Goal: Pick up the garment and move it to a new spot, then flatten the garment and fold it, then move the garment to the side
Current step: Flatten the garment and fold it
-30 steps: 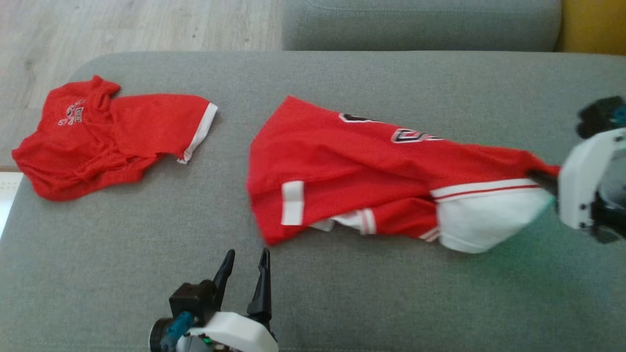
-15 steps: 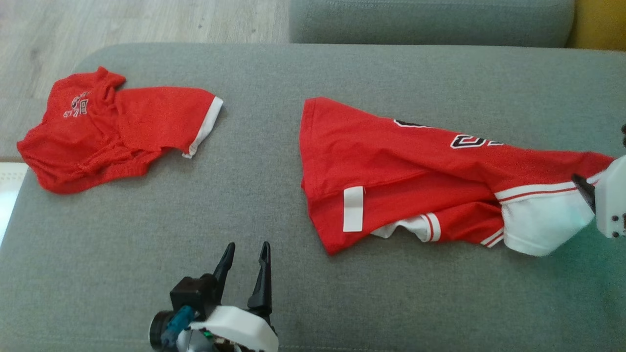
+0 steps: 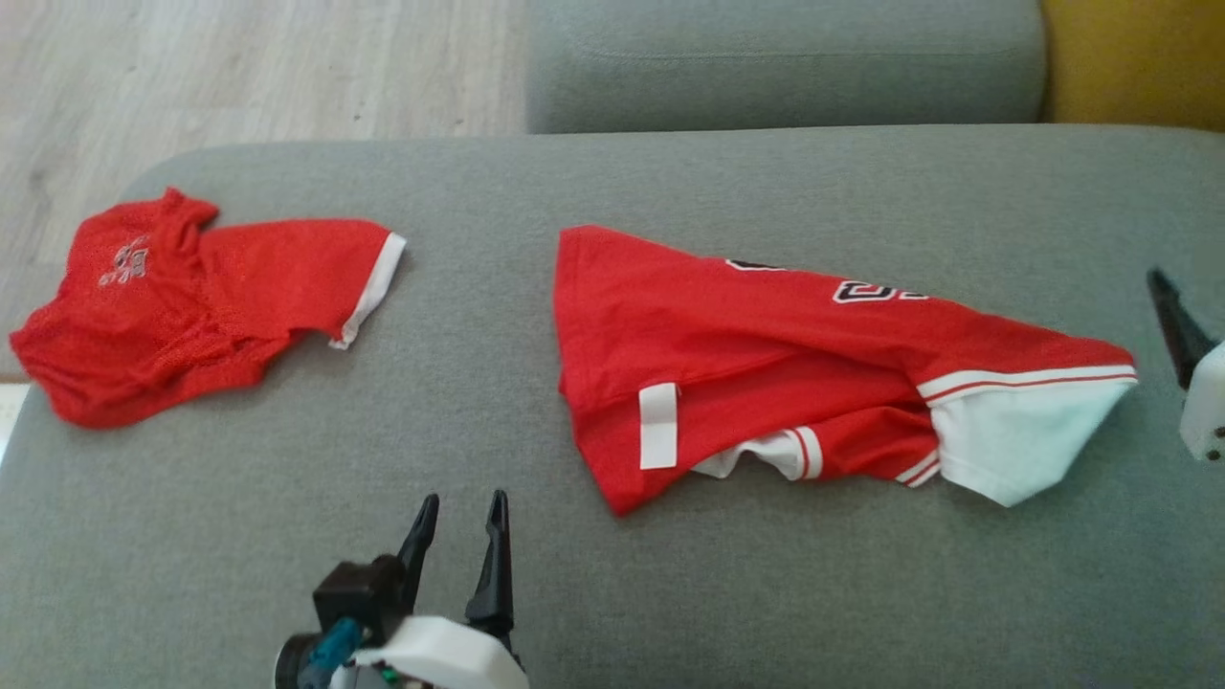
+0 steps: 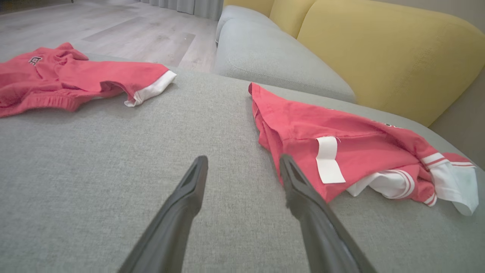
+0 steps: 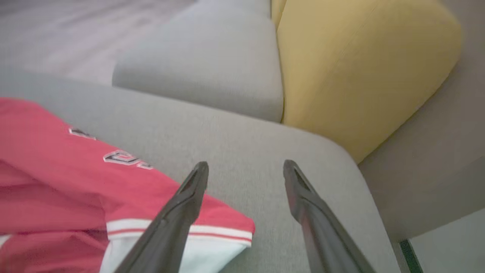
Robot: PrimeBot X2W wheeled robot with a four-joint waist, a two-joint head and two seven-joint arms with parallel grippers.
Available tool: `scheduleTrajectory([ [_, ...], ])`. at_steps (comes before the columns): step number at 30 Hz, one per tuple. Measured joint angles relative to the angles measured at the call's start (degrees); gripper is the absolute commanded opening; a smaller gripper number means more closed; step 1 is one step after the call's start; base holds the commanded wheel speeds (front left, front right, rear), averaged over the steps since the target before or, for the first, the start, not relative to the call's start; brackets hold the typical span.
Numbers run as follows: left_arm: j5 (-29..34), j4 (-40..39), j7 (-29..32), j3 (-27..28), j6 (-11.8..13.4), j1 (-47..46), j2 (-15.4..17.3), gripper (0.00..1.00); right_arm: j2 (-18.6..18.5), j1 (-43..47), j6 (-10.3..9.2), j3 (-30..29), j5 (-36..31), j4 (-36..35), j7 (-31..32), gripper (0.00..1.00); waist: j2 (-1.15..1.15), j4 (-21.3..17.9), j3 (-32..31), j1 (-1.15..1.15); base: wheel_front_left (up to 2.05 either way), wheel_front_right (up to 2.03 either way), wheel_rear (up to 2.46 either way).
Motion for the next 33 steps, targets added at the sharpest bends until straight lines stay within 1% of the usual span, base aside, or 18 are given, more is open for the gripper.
scheduleTrajectory([
  [2, 0.04, -0.02, 0.0, 0.48, -0.01, 0.8, 0.0, 1.0, 2.83, 2.35, 0.0, -3.71, -2.88, -3.61, -3.56, 1.0, 0.0, -0.69, -0.22, 0.0, 0.0, 0.0, 0.0],
  [3, 0.04, -0.02, 0.0, 0.48, -0.01, 0.8, 0.0, 1.0, 2.83, 2.35, 0.0, -3.71, -2.88, -3.61, -3.56, 1.0, 0.0, -0.69, -0.22, 0.0, 0.0, 0.0, 0.0],
  [7, 0.58, -0.01, 0.0, 1.21, -0.11, 0.87, 0.01, 1.0, 11.18, 9.48, 0.0, -10.92, -8.86, -9.78, -10.8, 1.0, 0.0, -1.42, -0.78, 0.0, 0.0, 0.0, 0.0],
  [11, 0.59, 0.0, 0.0, 1.43, -0.48, 0.88, 0.01, 1.0, 18.97, 18.25, 0.0, -13.83, -14.49, -13.55, -18.34, 1.0, 0.0, -1.65, -1.18, 0.0, 0.0, 0.0, 0.0],
  [14, 1.56, 0.08, 0.0, 1.58, -0.86, 0.9, 0.01, 1.0, 23.62, 22.4, 0.0, -14.86, -18.79, -13.5, -25.59, 1.0, 0.0, -1.98, -1.39, 0.0, 0.0, 0.0, 0.0],
  [17, 2.22, 0.22, 0.0, 2.16, -1.6, 1.01, 0.01, 1.0, 26.46, 24.68, 0.0, -15.74, -21.17, -11.55, -32.87, 1.0, 0.0, -2.22, -1.79, 0.0, 0.0, 0.0, 0.0],
  [20, 3.18, 0.6, 0.0, 3.41, -2.41, 1.52, 0.01, 1.0, 27.96, 25.86, 0.0, -17.3, -22.14, -9.23, -35.88, 1.0, 0.0, -2.37, -2.29, 0.0, 0.0, 0.0, 0.0],
  [22, 3.54, 1.11, 0.0, 3.7, -2.64, 2.18, 0.01, 1.0, 28.72, 26.52, 0.0, -18.58, -21.96, -8.29, -36.38, 1.0, 0.0, -2.31, -2.6, 0.0, 0.0, 0.0, 0.0],
  [26, 3.54, 1.33, 0.0, 4.97, -3.1, 2.72, 0.01, 1.0, 28.98, 27.36, 0.0, -20.23, -20.59, -8.4, -36.39, 1.0, 0.0, -2.03, -3.08, 0.0, 0.0, 0.0, 0.0],
  [28, 3.54, 1.32, 0.0, 5.05, -3.1, 2.72, 0.01, 1.0, 29.02, 27.79, 0.0, -20.15, -19.02, -8.14, -36.45, 1.0, 0.0, -1.97, -3.2, 0.0, 0.0, 0.0, 0.0],
  [33, 3.54, 1.3, 0.0, 4.98, -3.11, 2.72, 0.01, 1.0, 29.02, 27.66, 0.0, -19.53, -17.68, -6.16, -36.49, 1.0, 0.0, -2.04, -3.25, 0.0, 0.0, 0.0, 0.0],
])
